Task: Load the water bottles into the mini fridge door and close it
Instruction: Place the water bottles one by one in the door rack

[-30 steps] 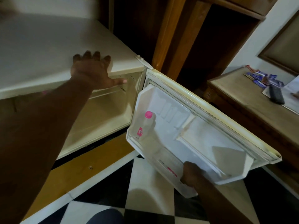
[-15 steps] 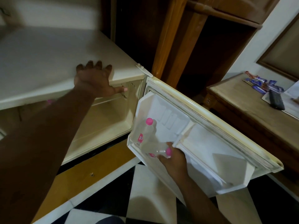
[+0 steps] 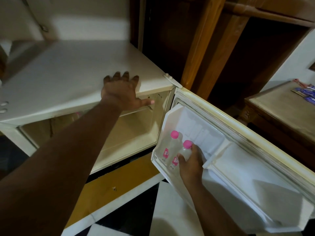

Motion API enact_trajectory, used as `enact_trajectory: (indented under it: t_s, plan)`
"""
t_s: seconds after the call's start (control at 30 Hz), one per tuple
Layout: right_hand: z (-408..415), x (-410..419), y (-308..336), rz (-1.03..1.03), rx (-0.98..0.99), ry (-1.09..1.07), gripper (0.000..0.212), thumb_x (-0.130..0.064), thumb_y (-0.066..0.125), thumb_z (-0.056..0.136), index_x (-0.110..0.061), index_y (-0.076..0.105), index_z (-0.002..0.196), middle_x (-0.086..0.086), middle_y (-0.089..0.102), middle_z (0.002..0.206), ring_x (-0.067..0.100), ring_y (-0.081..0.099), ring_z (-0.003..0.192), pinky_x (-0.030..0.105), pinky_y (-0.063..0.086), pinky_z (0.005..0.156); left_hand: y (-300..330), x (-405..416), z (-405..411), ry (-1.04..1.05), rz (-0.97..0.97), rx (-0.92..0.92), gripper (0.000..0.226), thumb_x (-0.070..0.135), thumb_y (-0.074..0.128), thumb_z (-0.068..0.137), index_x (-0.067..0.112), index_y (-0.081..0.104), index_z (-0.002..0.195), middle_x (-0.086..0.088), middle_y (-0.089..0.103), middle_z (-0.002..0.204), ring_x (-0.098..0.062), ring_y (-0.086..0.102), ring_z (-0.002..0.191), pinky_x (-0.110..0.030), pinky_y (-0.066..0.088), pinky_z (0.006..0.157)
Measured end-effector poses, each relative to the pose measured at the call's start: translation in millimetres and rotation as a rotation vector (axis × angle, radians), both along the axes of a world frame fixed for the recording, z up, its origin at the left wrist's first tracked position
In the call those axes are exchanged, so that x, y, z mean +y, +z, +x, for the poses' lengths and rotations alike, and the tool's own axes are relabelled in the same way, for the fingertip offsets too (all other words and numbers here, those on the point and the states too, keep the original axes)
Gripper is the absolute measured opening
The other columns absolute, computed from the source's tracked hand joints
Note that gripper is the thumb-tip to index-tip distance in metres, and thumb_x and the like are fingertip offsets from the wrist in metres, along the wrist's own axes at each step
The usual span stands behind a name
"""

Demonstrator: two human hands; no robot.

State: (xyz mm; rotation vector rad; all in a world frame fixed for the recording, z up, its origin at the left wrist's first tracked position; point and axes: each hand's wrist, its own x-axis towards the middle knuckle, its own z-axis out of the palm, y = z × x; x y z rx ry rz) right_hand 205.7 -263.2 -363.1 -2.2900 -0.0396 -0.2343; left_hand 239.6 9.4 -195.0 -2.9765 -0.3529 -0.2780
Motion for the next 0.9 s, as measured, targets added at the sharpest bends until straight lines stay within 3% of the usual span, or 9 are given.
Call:
enact_trajectory:
  t_s: [0.17,0.33,0.47,0.6,0.77,0.9]
  plan:
    - [-3,-4,-2,-0.025,0.01,0.037,0.063,-0.013,0.074,0.083,-0.004,0.043,0.138,0.016,0.049,0.142,0.028,0.045,0.134,0.042,0.041,0.111,-1,1,0,-0.002,0.011,0.01,0.127,0.103,0.015,0.059,0.023,0.024,0.157,-0.014,0.028,0.163,-0.04,0.027,0.148,-0.059,0.028,0.114]
    - [-21,10,-4,0.032,0.077,-0.049,0.078,-0.022,0.069,0.088,-0.005,0.024,0.149,0.015,0.031,0.155,0.029,0.031,0.143,0.038,0.034,0.113,0,1,-3,-0.023,-0.021,0.022,0.121,0.098,0.013,0.068,0.019,0.024,0.158,-0.015,0.028,0.164,-0.037,0.025,0.15,-0.056,0.026,0.117]
    - [-57,38,5,0.181,-0.094,-0.073,0.068,-0.026,0.062,0.092,-0.003,0.029,0.147,0.016,0.031,0.154,0.03,0.031,0.142,0.042,0.034,0.114,-3,16,-23,-0.095,-0.114,-0.03,0.092,0.075,0.019,0.092,0.012,0.028,0.157,-0.015,0.025,0.166,-0.03,0.025,0.152,-0.047,0.025,0.121]
    - [-68,74,22,0.25,-0.179,-0.11,0.062,-0.02,0.066,0.09,-0.004,0.037,0.143,0.018,0.037,0.15,0.032,0.037,0.137,0.038,0.037,0.109,4,62,-53,0.037,-0.22,0.013,0.079,0.069,0.015,0.097,0.022,0.027,0.159,-0.016,0.022,0.166,-0.032,0.021,0.153,-0.048,0.022,0.12]
    - [-47,125,42,0.376,-0.118,0.099,0.055,-0.028,0.064,0.092,-0.009,0.043,0.139,0.01,0.05,0.139,0.019,0.046,0.128,0.023,0.035,0.1,0,79,-56,0.083,-0.147,0.008,0.075,0.069,0.011,0.096,0.029,0.027,0.158,-0.014,0.026,0.165,-0.033,0.023,0.152,-0.052,0.024,0.117]
    - [-25,184,44,0.45,-0.059,0.281,0.053,-0.031,0.062,0.092,-0.005,0.047,0.136,0.01,0.053,0.132,0.014,0.049,0.119,0.023,0.038,0.098,-6,83,-46,0.106,-0.135,0.026,0.075,0.068,0.009,0.095,0.03,0.023,0.158,-0.012,0.023,0.166,-0.033,0.02,0.153,-0.053,0.022,0.118]
